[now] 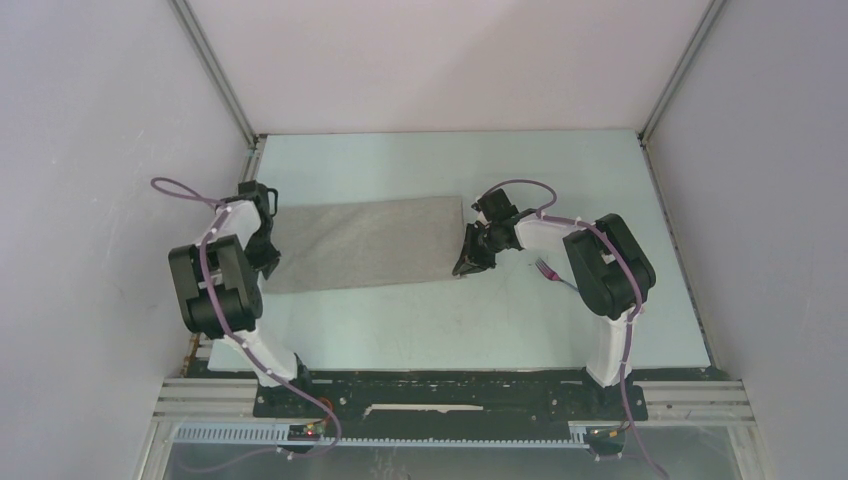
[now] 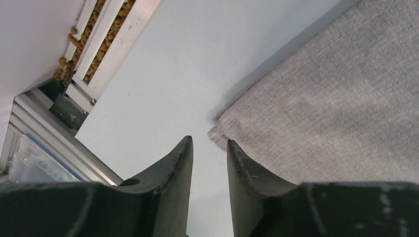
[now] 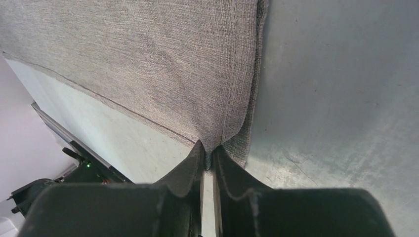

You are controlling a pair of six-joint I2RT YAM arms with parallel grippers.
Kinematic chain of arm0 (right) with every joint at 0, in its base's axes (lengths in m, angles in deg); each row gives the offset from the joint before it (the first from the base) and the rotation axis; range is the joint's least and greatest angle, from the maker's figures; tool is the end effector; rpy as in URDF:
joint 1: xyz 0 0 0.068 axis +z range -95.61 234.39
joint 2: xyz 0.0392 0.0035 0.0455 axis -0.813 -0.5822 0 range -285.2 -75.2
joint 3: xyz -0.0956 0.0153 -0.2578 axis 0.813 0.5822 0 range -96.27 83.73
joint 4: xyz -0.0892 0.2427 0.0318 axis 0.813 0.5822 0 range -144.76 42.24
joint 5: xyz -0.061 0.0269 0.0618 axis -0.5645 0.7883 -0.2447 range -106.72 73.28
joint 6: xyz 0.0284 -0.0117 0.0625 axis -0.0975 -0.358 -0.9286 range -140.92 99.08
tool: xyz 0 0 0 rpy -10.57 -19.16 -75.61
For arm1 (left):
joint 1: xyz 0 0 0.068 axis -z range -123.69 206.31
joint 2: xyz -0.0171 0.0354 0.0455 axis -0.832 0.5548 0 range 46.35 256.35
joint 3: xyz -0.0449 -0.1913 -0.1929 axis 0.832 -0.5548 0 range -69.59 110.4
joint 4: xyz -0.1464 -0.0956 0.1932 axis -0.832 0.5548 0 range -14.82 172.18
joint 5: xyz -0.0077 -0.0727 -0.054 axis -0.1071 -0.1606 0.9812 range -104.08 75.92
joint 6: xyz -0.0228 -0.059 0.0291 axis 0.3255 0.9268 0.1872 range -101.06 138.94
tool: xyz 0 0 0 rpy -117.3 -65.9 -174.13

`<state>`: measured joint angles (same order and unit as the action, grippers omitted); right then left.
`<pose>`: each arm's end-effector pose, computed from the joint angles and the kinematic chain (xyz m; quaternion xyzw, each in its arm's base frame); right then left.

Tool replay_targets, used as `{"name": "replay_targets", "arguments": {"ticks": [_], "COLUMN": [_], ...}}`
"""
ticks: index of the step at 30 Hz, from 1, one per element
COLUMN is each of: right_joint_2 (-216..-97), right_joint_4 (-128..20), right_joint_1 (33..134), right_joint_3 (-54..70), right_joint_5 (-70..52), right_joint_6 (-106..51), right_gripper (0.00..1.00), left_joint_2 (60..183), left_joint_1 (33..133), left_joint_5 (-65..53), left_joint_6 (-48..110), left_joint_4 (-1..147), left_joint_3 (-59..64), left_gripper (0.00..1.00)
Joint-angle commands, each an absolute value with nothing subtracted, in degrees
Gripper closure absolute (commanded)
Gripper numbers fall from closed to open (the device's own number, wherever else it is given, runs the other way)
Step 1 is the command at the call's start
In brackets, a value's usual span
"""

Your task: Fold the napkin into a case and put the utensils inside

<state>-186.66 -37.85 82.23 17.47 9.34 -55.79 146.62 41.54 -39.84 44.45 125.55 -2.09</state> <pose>0.3336 0.2042 0.1204 0.0038 0.9471 0.3090 0.0866 0.3034 0.1054 0.1702 -0.3476 0.9090 0.2161 0.0790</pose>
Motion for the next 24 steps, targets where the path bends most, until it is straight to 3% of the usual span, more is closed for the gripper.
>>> {"name": "replay_targets", "arguments": {"ticks": [1, 16, 24], "right_joint_2": [-187.5, -182.46, -175.19], "right_joint_4": [-37.72, -33.76, -30.01], "right_joint_1": [81.88, 85.23, 84.36], "right_joint_3": [16.47, 16.71, 21.19], "right_joint_5": [8.42, 4.08, -1.79], "right_joint_6": [-55.24, -52.68, -49.99], "right_gripper": [0.83, 0.58, 0.46], "left_joint_2": [138.63, 139.22, 137.01], "left_joint_1": [41.39, 41.33, 41.33], "left_joint_5": [-40.47, -22.81, -15.4], "left_joint_6": [46.49, 45.93, 44.52], "left_joint_4": [126.85, 121.98, 119.36], "left_joint_3": [-4.62, -3.77, -2.08], "left_gripper": [0.57, 0.42, 0.28]}}
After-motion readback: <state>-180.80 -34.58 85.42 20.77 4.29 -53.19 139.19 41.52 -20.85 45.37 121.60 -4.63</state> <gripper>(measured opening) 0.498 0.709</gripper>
